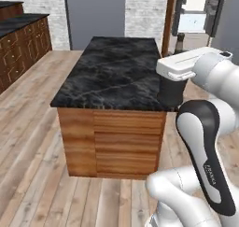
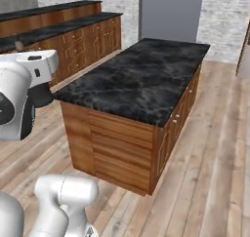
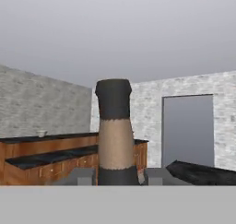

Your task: There is a bowl on the dining counter. Grab a lemon wedge from the fridge and place it in the bowl. Then get the liquor bottle and glass cup from the cabinet and place them next to the bowl.

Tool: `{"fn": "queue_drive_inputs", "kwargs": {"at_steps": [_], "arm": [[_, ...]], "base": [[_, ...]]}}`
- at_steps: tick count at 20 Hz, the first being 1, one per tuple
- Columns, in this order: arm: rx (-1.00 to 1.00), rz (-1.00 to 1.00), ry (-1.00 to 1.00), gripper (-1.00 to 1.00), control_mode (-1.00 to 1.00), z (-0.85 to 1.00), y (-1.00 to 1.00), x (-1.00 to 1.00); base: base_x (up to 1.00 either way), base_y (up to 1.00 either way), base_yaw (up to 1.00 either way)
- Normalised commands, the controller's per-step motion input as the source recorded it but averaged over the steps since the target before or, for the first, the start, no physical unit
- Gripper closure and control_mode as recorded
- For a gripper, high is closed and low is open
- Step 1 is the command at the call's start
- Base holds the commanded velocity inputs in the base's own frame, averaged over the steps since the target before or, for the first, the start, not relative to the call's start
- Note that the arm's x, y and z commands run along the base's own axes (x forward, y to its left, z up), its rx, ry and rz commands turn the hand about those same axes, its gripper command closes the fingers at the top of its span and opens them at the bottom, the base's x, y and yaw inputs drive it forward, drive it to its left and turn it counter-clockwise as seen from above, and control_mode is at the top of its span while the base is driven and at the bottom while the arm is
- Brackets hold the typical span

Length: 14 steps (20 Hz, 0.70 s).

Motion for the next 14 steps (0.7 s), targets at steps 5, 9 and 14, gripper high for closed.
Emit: {"fn": "queue_drive_inputs", "kwargs": {"at_steps": [5,9,14], "arm": [[0.00,0.00,0.00,1.00,1.00,0.00,0.00,0.00],[0.00,0.00,0.00,1.00,1.00,0.00,0.00,0.00],[0.00,0.00,0.00,1.00,1.00,0.00,0.00,0.00]], "base": [[0.09,0.84,0.54],[0.39,0.91,0.38],[0.60,0.92,0.28]]}}
